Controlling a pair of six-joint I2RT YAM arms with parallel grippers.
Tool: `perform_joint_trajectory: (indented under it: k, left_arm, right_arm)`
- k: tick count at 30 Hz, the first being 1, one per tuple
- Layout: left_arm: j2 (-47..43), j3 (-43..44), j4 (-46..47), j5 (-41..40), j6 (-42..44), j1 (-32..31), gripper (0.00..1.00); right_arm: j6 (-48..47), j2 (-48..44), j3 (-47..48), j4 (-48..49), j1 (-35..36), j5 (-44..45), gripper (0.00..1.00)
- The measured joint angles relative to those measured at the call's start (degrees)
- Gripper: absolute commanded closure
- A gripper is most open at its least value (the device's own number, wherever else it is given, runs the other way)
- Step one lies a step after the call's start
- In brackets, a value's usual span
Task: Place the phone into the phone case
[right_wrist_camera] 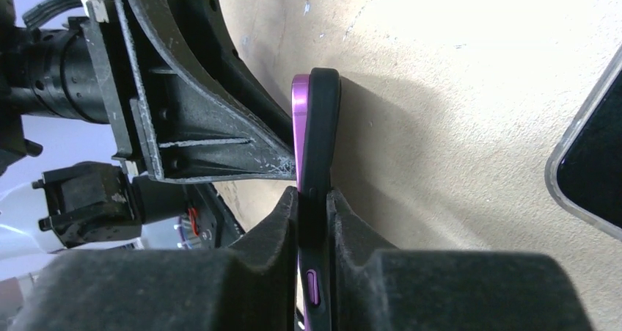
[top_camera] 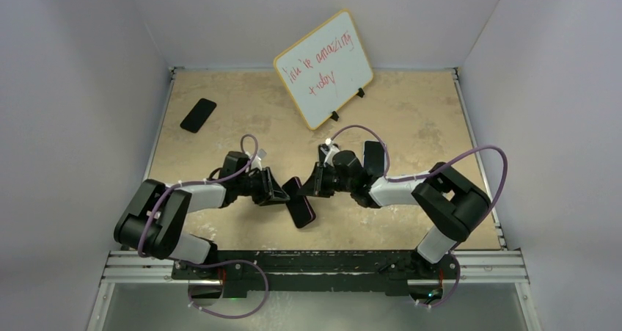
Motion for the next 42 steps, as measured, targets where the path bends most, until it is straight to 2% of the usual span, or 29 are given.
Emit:
perform_joint_trajectory:
  k: [1, 3, 6, 9, 13, 20, 25, 33, 42]
  left_arm:
    - [-0.3, 0.0, -0.1, 0.0, 0.0, 0.0, 0.67]
    - [-1.3, 0.3, -1.0, 0.0, 0.0, 0.0, 0.62]
    - [-3.6, 1.6, -3.6, 0.2, 0.6, 0.0, 0.45]
    - [-7.9, 4.6, -7.0, 0.7, 1.9, 0.1, 0.32]
    - [-12.8, 6.4, -7.7, 2.7, 2.1, 0.8, 0.26]
    - [-17.9, 7.0, -5.5, 8.9, 0.2, 1.7, 0.25]
    - [-18.9, 7.0, 0.9, 12.4, -4.7, 1.9, 0.28]
    - [-19.5, 0.8, 24.4, 15.0, -18.4, 1.8, 0.32]
    - [-13.9, -2.7, 43.2, 15.3, -28.7, 0.5, 0.42]
  right_arm:
    - [-0.2, 0.0, 0.2, -0.3, 0.0, -0.2, 0.98]
    - [-0.4, 0.0, 0.4, -0.7, 0.0, -0.3, 1.00]
    - [-0.9, -0.2, 0.5, -1.4, 0.0, -0.2, 1.00]
    - [-1.6, -2.1, 0.5, -3.3, -0.2, 0.1, 1.00]
    - [-2.0, -8.7, 0.3, -5.7, -1.2, 0.3, 1.00]
    - [-1.4, -22.3, -2.1, -4.1, -3.8, 0.9, 1.00]
    - [0.1, -28.0, -4.0, -2.4, -4.0, 1.8, 1.00]
    - [4.1, -29.3, -6.4, 6.1, -4.0, 1.7, 1.00]
    - [6.8, -28.4, -6.6, 10.5, -4.0, 0.8, 1.00]
